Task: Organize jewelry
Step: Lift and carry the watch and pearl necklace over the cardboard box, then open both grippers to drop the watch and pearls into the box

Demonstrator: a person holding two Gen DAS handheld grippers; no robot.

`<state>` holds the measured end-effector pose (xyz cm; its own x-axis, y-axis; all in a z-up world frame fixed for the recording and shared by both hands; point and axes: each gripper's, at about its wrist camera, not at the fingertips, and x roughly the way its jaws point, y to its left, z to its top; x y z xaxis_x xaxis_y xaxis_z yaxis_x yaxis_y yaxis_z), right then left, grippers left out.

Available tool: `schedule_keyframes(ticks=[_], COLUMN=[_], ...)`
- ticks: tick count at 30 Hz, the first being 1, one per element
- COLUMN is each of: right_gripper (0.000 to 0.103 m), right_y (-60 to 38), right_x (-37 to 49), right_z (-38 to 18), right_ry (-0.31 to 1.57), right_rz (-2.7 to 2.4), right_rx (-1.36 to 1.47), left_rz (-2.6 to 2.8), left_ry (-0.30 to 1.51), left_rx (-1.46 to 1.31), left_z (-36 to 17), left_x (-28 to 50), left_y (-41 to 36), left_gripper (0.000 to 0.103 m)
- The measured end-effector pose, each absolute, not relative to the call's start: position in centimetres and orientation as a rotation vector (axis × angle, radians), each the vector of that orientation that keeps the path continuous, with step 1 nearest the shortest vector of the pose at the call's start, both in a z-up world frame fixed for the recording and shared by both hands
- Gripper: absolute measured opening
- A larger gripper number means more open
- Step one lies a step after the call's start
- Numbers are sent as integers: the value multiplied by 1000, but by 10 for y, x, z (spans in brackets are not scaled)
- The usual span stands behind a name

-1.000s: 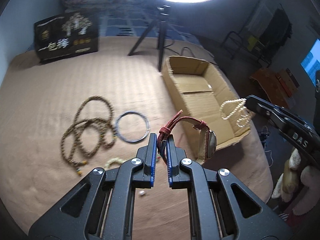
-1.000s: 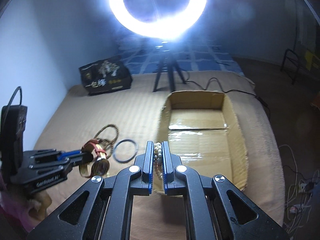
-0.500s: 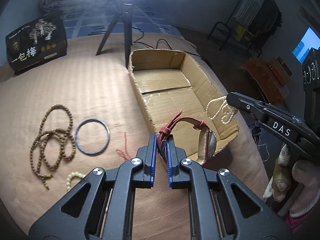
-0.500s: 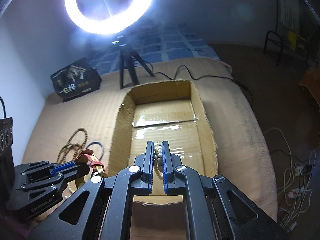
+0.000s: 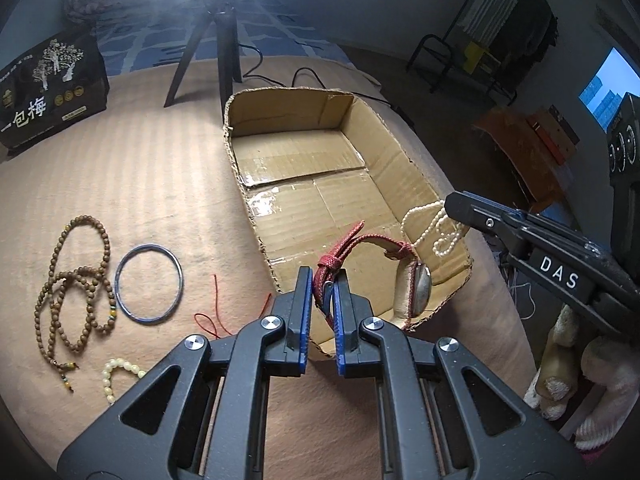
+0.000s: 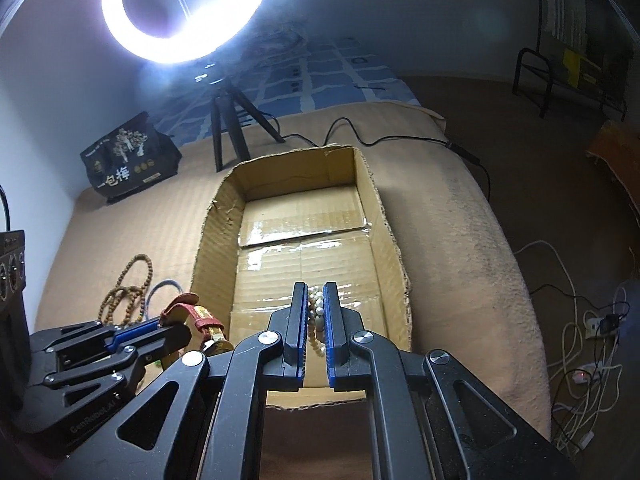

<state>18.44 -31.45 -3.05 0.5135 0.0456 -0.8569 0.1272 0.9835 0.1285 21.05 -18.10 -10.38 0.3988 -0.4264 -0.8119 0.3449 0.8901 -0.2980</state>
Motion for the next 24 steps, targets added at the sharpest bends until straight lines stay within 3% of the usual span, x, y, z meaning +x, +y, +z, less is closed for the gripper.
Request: schedule_keyframes(ticks=[5,7,9,10,24], right_gripper=[8,20,45,47,49], right_y=[-317,-318,-319,-319,-316], right_x=[187,186,185,185,186], right_z=[-32,-32,-29,-28,-27], right_ry=[1038,1035,1021,1014,1001], right_rz=[-65,-79,-82,-86,-92], right_rx=[170,168,167,166,159], left_rz=[-502,-501,-498,-497,-460], left_ry=[1057,1056,1055,1054,1047], left_rx=[-88,-93,-95,-94,-83], left_z=[-105,-106,-105,-105,-103], left_x=[211,211,212,212,211], left_y=[-182,-181,-180,-179,-170], left_gripper=[19,20,20,20,20])
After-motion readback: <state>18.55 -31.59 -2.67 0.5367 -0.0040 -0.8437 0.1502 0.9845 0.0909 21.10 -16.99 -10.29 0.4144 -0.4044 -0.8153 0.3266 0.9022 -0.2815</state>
